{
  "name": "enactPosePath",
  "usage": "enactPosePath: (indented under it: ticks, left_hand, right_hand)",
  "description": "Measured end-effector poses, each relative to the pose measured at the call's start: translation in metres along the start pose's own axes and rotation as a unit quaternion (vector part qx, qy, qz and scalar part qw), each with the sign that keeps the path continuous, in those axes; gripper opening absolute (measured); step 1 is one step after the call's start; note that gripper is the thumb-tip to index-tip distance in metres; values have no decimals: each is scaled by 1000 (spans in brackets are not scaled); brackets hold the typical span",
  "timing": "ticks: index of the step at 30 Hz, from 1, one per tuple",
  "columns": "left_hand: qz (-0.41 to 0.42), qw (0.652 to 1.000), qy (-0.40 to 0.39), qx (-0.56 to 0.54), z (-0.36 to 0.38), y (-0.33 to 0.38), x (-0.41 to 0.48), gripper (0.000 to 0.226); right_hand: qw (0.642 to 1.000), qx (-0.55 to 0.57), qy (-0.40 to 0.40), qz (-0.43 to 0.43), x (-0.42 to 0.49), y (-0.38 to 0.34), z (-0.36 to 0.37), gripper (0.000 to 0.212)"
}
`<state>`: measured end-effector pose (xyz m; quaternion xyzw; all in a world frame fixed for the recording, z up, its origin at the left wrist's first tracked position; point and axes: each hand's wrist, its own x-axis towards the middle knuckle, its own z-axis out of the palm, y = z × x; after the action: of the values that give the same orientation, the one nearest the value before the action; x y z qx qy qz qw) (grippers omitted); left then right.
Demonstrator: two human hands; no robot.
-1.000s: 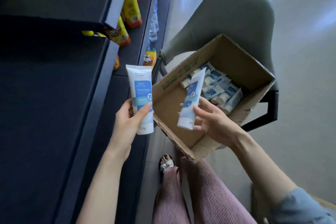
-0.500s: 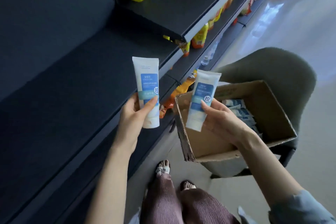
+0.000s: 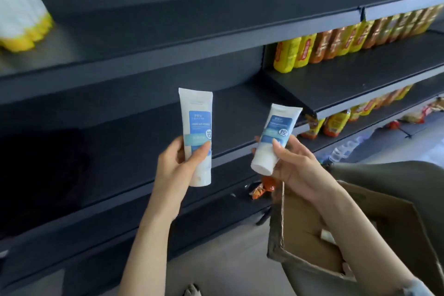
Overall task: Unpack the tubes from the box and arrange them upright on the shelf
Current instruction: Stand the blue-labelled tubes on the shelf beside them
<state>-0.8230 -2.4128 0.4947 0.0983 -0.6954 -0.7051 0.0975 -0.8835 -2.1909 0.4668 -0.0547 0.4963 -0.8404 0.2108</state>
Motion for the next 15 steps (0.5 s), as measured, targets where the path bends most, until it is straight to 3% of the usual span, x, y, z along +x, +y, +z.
enactPosePath:
  ticks: [8, 15]
  left_hand:
    - [91, 996, -6, -7, -53, 56, -16, 37]
    - [149, 987, 55, 3, -140, 100, -15, 44]
  right_hand:
    - [991, -27, -100, -87, 20, -17, 102, 55]
    - [980, -2, -159, -122, 47, -11, 198, 54]
